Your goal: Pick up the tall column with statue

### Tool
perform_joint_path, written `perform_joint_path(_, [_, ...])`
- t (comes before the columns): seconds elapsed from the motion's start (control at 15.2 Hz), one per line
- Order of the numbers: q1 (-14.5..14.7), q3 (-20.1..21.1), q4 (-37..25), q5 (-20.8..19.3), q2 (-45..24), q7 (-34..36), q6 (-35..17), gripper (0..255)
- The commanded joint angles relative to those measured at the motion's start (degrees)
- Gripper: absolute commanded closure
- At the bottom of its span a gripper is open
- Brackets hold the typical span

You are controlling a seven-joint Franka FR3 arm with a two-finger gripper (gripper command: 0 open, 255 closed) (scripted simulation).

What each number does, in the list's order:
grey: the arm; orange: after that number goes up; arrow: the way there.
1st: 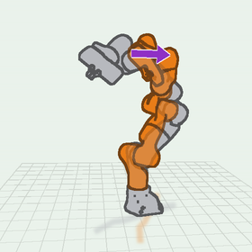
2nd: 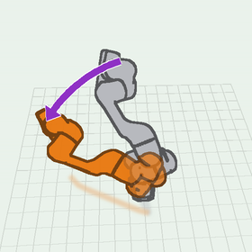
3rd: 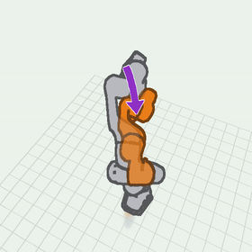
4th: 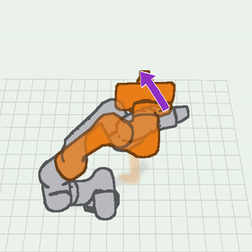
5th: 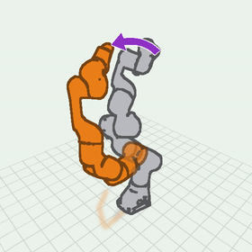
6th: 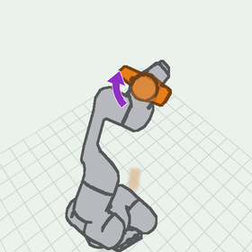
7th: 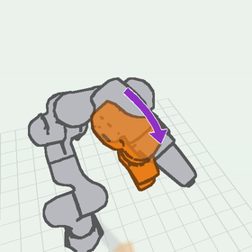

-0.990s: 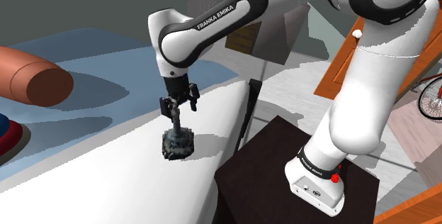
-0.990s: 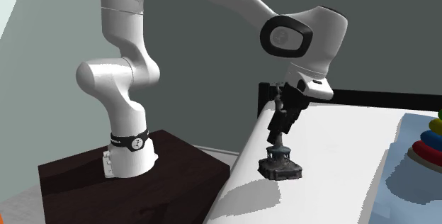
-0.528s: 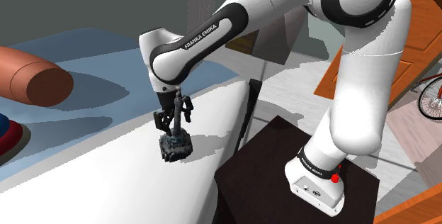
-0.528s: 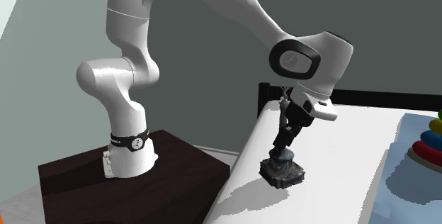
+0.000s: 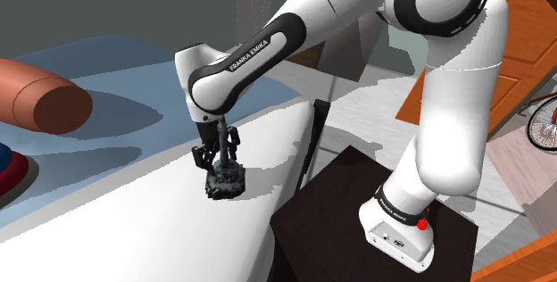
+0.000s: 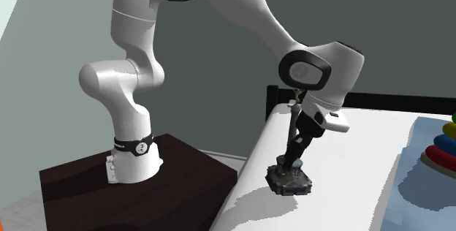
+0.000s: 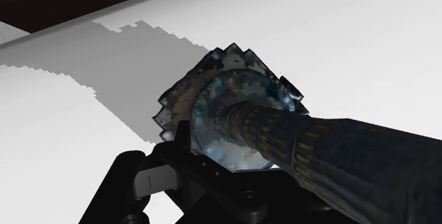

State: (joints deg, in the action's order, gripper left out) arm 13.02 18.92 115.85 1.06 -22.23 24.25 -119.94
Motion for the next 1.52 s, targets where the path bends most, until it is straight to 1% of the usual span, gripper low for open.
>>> perform_joint_path(0.0, [0.02,-0.24,0.29,-0.32,-0.86,0.12,-0.01,255])
perform_joint_path(0.33, [0.33,-0.18,-0.68,-0.41,-1.39,0.51,0.41,255])
perform_joint_path(0.4, [-0.08,-0.12,0.64,-0.08,-0.09,0.04,0.38,255])
perform_joint_path(1.45, [-1.01,0.84,-2.07,2.16,7.36,-0.51,10.25,255])
